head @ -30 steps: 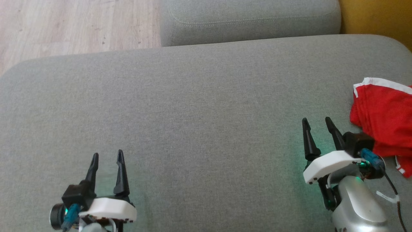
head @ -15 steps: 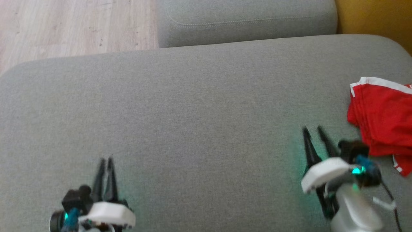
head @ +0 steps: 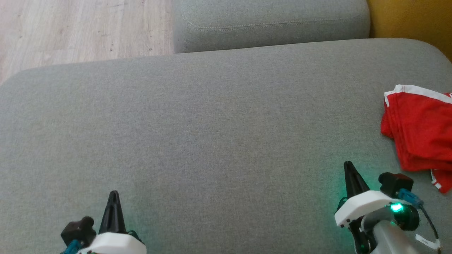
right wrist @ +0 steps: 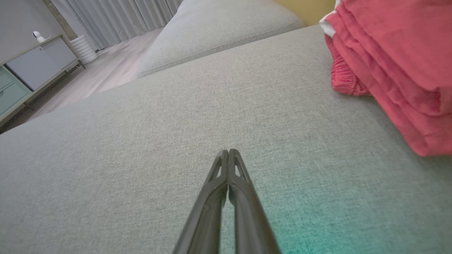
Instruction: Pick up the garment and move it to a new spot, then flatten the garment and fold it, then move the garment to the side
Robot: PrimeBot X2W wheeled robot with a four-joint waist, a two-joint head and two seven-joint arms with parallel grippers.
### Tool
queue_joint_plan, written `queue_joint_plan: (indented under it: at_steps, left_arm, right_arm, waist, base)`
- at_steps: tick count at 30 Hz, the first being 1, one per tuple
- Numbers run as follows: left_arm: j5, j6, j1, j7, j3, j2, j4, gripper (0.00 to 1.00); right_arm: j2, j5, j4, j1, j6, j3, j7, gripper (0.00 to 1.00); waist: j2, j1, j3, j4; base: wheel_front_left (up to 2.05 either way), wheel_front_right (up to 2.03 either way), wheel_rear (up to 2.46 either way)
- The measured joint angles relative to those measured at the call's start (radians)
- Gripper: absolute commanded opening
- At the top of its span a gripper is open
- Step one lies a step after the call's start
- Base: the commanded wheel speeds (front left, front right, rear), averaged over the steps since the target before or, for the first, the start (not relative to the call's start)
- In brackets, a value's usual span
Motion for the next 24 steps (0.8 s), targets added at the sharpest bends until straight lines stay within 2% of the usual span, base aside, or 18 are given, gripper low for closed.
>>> queue_joint_plan:
  at_steps: [24]
  left_arm:
    - [-0.265,-0.017,0.0,0.07,0.025,0.0,-0.049,0.0]
  right_arm:
    - [0.001,0.281,-0.099,0.008,0.0,-0.034,0.063,0.0]
  waist:
    - [0.0,0.0,-0.006,0.004]
  base:
    - [0.0,0.0,0.0]
